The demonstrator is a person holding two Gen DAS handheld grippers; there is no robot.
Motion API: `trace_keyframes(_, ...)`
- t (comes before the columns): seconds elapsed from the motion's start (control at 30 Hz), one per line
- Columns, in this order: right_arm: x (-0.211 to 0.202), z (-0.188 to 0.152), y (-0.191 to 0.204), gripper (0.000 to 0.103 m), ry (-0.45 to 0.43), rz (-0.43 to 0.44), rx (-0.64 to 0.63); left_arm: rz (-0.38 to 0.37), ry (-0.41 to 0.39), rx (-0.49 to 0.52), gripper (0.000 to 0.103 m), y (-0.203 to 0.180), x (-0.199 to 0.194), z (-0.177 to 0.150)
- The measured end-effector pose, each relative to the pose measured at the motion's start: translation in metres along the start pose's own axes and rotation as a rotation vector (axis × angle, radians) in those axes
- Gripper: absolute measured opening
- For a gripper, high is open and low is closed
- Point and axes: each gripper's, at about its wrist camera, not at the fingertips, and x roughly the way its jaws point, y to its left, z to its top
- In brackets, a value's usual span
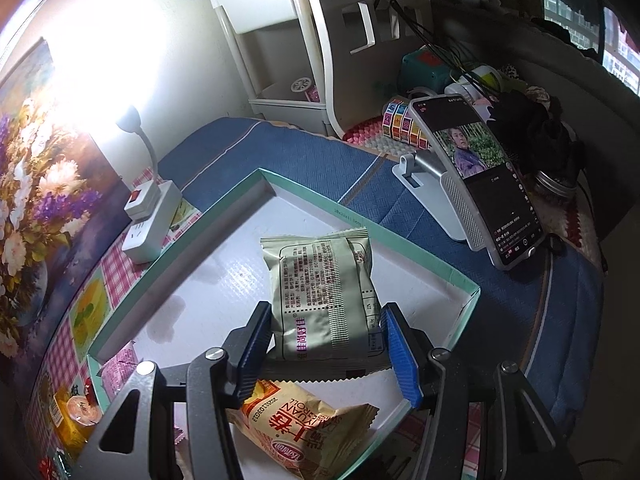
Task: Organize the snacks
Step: 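Lower and release the bun with the left tool while the right tool releases the cream packet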
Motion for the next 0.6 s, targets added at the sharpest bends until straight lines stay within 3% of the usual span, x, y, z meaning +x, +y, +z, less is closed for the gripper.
trace_keyframes(0.13,0.002,-0.001,-0.001,0.059,0.008,-0.005,0.001,-0.009,-0.009,0.002,0.081,-0.002,-0.003,0.001)
trace_keyframes(0.6,0.003,-0.004,0.002,0.060,0.010,-0.005,-0.016,-0.027,-0.044,-0.022,0.082,0.010,-0.017,0.004)
